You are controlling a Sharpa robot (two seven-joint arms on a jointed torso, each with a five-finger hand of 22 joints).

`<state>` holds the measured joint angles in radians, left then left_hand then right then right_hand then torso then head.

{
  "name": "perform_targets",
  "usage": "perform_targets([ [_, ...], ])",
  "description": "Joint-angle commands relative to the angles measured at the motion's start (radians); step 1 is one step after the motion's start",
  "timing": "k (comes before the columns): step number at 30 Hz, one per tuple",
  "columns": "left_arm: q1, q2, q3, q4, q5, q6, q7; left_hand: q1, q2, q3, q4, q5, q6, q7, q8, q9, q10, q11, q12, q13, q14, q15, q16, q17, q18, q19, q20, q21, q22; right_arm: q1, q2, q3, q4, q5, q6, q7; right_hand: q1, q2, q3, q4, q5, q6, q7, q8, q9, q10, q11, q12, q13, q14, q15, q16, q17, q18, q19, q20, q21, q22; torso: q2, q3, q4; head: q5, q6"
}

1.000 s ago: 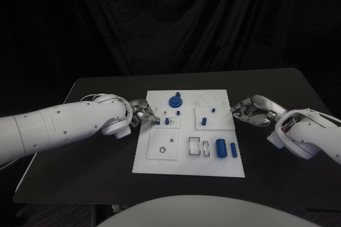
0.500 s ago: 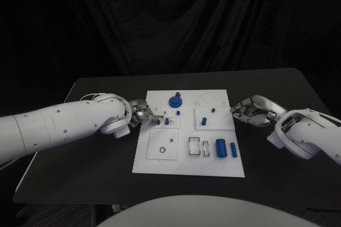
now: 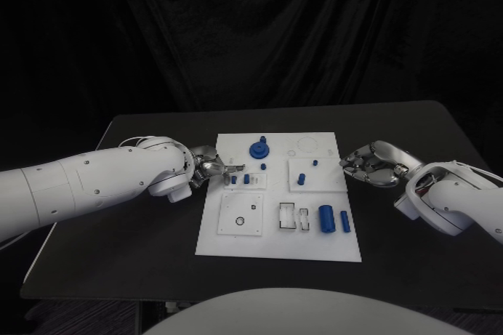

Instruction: Assemble the parts on the task board

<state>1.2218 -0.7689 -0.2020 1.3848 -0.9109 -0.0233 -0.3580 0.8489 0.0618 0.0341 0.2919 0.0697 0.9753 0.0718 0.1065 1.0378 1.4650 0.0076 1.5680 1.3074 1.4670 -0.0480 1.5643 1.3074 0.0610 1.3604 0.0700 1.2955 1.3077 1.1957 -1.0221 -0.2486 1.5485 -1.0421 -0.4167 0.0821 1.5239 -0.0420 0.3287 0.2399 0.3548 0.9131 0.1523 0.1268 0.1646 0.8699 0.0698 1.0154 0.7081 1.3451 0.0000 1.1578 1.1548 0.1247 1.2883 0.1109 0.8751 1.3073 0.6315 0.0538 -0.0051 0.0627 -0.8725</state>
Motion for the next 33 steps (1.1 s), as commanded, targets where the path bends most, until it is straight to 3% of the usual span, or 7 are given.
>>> perform_targets([
  [1, -0.011, 0.001, -0.009, -0.006, -0.002, 0.026, -0.016, -0.006, 0.007, -0.009, 0.001, 0.002, -0.015, 0.012, 0.005, 0.002, 0.106, 0.006, 0.003, 0.263, 0.104, 0.009, 0.007, 0.263, 0.019, -0.001, 0.004, -0.004, 0.088, -0.003, 0.0, 0.001, 0.0, -0.001, 0.007, -0.013, 0.007, -0.001, 0.006, -0.001, 0.003, 0.008, -0.001, -0.003, -0.001, -0.005, 0.0, -0.004, -0.002, -0.008, 0.001, -0.005, -0.001, 0.007, -0.003, -0.004, -0.004, 0.045, 0.0, 0.0001, -0.0001, 0.0, 0.0],
  [11, -0.011, -0.016, -0.009, 0.003, -0.064, -0.184, 0.123, 0.116, 0.037, -0.043, -0.003, 0.139, -0.018, 0.001, 0.055, 0.045, 0.106, -0.004, 0.003, 0.263, 0.104, 0.001, 0.007, 0.263, 0.011, 0.024, -0.004, 0.023, 0.116, -0.003, -0.004, 0.001, 0.003, -0.001, 0.0, -0.009, 0.007, 0.0, 0.007, -0.002, 0.004, 0.009, -0.001, -0.002, -0.001, -0.005, 0.001, -0.004, -0.002, -0.008, 0.002, -0.005, -0.001, 0.007, -0.003, -0.004, -0.005, 0.045, 0.0, 0.0001, 0.0003, -0.003, 0.0],
  [19, -0.007, -0.042, -0.009, 0.002, -0.168, -0.44, 0.343, 0.346, -0.009, -0.042, -0.034, 0.212, -0.151, 0.034, 0.05, 0.062, 0.044, 0.025, -0.067, 0.225, 0.037, 0.025, -0.058, 0.151, 0.033, -0.058, 0.014, -0.082, 0.075, -0.003, -0.009, 0.001, 0.005, 0.011, -0.018, 0.004, 0.006, 0.0, 0.007, -0.001, 0.005, 0.009, 0.0, -0.003, -0.001, -0.005, 0.001, -0.004, -0.002, -0.008, 0.002, -0.004, -0.001, 0.007, -0.003, -0.004, -0.003, 0.046, 0.0, -0.0005, -0.0001, -0.009, 0.0],
  [24, -0.001, -0.045, -0.009, -0.008, -0.184, -0.463, 0.508, 0.502, -0.01, -0.006, -0.064, 0.185, -0.244, 0.063, 0.047, 0.044, -0.214, 0.055, -0.303, 0.114, -0.19, 0.056, -0.23, -0.096, 0.065, -0.249, 0.045, -0.279, 0.008, -0.003, -0.012, 0.001, 0.007, 0.014, -0.029, 0.012, 0.005, 0.0, 0.007, -0.001, 0.005, 0.009, 0.0, -0.003, -0.001, -0.005, 0.001, -0.004, -0.002, -0.008, 0.002, -0.004, -0.001, 0.007, -0.002, -0.004, -0.003, 0.046, 0.0, -0.0008, 0.0002, -0.015, 0.0],
  [28, 0.001, -0.036, -0.009, -0.025, -0.228, -0.43, 0.603, 0.657, -0.024, 0.083, -0.086, 0.131, -0.278, 0.07, 0.057, 0.005, -0.761, 0.096, -0.906, -0.224, -0.525, 0.104, -0.498, -0.424, 0.078, -0.377, 0.072, -0.402, -0.014, -0.003, -0.012, 0.001, 0.008, 0.015, -0.037, 0.019, 0.005, -0.001, 0.007, 0.0, 0.005, 0.009, 0.0, -0.002, -0.001, -0.003, 0.001, -0.001, 0.001, -0.007, 0.002, -0.003, 0.0, 0.006, -0.001, -0.004, 0.0, 0.047, 0.0, -0.0004, 0.0004, -0.017, 0.0],
  [31, 0.001, -0.016, -0.009, -0.053, -0.329, -0.4, 0.646, 0.69, -0.05, 0.116, -0.078, 0.091, -0.29, 0.074, 0.043, -0.044, -0.805, 0.102, -1.044, -0.366, -0.516, 0.089, -0.521, -0.47, 0.079, -0.32, 0.075, -0.348, 0.019, -0.003, -0.013, 0.001, 0.009, 0.016, -0.041, 0.024, 0.005, -0.001, 0.007, 0.0, 0.005, 0.009, 0.0, -0.002, -0.001, -0.003, 0.001, -0.001, 0.001, -0.007, 0.002, -0.003, 0.0, 0.006, -0.001, -0.004, 0.0, 0.047, -0.001, 0.0021, -0.0019, -0.014, 0.0],
  [33, 0.0, -0.002, -0.009, -0.072, -0.383, -0.381, 0.656, 0.793, -0.073, 0.193, -0.14, 0.104, -0.31, 0.014, 0.022, -0.089, -0.809, 0.07, -1.13, -0.476, -0.321, 0.049, -0.411, -0.359, 0.058, -0.179, 0.048, -0.215, 0.073, -0.003, -0.013, 0.001, 0.009, 0.016, -0.042, 0.025, 0.005, -0.001, 0.007, 0.0, 0.005, 0.009, 0.0, -0.002, -0.001, -0.003, 0.001, -0.001, 0.001, -0.007, 0.002, -0.003, 0.0, 0.006, -0.001, -0.004, 0.0, 0.047, -0.001, 0.0027, -0.0025, -0.01, 0.0],
])
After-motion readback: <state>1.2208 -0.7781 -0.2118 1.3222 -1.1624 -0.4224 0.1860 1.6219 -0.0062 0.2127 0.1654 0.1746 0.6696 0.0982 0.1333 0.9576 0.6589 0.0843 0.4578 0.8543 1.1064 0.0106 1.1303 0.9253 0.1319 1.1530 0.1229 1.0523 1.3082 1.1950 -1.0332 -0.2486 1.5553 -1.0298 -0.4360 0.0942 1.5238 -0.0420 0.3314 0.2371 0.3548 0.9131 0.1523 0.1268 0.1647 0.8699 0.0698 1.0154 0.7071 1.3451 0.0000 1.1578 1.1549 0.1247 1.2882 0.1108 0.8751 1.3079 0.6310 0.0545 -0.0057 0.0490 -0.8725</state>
